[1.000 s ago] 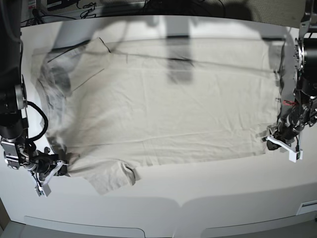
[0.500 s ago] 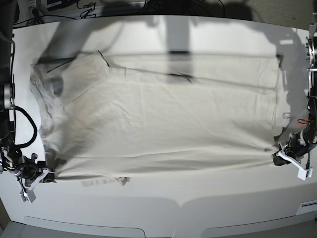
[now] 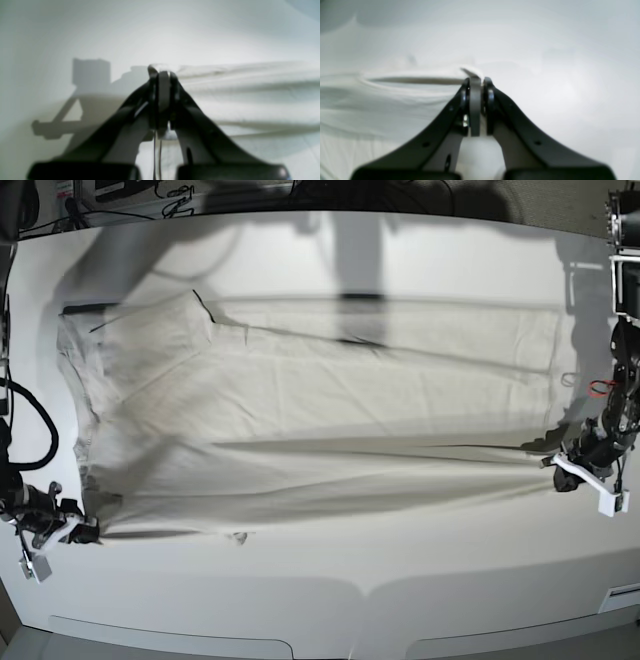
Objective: Fold the T-shirt properly
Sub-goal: 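Carry the hem over toward the collar with both grippers, then lower the hem onto the shirt and open both grippers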
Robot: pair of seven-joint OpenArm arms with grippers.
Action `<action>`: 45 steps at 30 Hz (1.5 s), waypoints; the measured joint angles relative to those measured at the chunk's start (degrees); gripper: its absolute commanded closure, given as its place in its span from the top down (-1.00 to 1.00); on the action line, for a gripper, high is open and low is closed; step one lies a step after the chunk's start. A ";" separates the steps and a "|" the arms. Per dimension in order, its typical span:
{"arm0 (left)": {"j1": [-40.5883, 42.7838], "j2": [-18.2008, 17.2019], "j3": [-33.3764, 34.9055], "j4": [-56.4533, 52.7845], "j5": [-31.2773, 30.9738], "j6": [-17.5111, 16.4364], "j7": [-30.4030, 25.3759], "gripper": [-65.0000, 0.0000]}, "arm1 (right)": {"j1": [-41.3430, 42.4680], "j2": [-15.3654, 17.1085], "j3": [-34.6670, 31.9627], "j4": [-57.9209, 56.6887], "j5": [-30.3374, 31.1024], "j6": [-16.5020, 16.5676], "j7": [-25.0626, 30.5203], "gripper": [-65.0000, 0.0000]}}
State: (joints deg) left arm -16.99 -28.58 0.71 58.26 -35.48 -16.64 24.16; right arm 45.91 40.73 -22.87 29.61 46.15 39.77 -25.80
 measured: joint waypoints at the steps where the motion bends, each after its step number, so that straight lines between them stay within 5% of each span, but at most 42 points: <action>1: 1.01 -0.15 -1.36 0.42 -0.46 -0.02 0.00 -1.00 | -1.81 0.72 -0.04 2.49 0.70 -0.02 -0.66 -1.00; 6: 4.61 -0.94 -6.43 0.90 -1.92 -2.71 -0.61 -1.00 | -11.65 5.01 -0.13 17.55 8.81 0.11 -0.85 -1.00; 11: 6.60 -0.46 -6.36 1.62 -1.88 -4.55 -0.17 -1.00 | -23.15 8.59 6.51 29.57 8.90 -0.04 -2.67 -1.00; 18: 10.60 -0.92 -6.82 7.23 -1.77 -4.52 0.48 -1.00 | -38.58 6.69 26.32 40.44 8.70 -0.04 -4.83 -1.00; 27: 20.39 -0.92 -14.82 18.36 -1.97 -4.85 3.28 -1.00 | -50.42 4.74 37.07 46.27 8.48 -0.02 -5.16 -1.00; 45: 31.43 -0.31 -20.28 28.13 -2.03 -4.79 5.70 -1.00 | -57.42 1.29 39.41 48.96 8.17 -0.04 -7.63 -1.00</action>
State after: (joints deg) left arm 14.44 -28.88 -19.57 86.39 -37.52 -21.43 29.87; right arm -11.51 42.02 16.53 78.56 54.33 39.72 -33.43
